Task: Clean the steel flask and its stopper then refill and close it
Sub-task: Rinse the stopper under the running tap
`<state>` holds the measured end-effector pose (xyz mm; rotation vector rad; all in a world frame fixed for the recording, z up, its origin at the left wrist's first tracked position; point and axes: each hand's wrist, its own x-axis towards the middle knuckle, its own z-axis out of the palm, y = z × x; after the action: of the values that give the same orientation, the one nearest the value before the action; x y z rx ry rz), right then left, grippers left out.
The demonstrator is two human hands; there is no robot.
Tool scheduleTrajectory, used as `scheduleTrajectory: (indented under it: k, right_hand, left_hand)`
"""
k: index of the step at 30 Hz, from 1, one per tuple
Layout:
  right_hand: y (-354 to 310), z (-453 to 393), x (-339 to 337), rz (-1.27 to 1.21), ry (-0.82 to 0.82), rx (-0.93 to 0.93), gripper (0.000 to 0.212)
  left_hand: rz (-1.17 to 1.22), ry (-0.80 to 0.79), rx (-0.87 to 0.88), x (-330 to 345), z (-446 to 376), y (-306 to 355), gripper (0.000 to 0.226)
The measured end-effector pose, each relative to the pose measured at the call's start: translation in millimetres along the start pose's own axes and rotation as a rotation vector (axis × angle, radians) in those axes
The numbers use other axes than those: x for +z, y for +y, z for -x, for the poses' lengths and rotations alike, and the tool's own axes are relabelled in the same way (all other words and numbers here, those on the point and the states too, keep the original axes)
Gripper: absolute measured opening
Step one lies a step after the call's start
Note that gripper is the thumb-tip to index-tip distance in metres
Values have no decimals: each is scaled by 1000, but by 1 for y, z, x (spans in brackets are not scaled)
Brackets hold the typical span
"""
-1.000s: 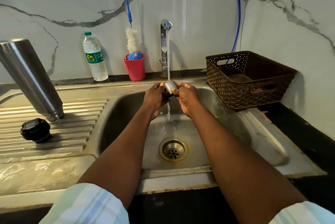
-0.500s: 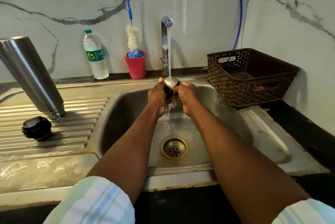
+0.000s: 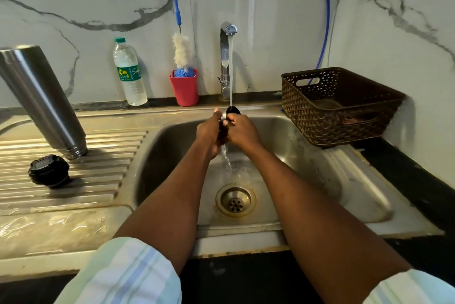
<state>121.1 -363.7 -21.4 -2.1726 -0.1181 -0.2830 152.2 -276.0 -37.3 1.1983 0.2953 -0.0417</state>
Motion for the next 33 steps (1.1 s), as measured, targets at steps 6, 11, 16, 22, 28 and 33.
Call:
scheduleTrajectory:
  k: [6, 11, 16, 22, 28, 33]
  right_hand:
    - [4, -5, -15, -518, 42, 194, 32]
    - [7, -3, -3, 53, -44, -25, 39]
    - [3, -6, -8, -313, 61, 117, 25]
    - [8, -3, -6, -5, -74, -34, 19]
    - [5, -6, -10, -321, 82, 62, 11]
    - [12, -7, -3, 20, -32, -42, 26]
  left_hand:
    - [118, -241, 48, -1, 6, 5, 13]
    - [29, -43, 10, 1, 2, 0, 42]
    - [145, -211, 7, 0, 7, 5, 14]
    - [30, -48, -7, 2, 7, 1, 48]
    - [132, -192, 13, -1, 9, 7, 20]
    - [75, -8, 15, 3, 9, 1, 51]
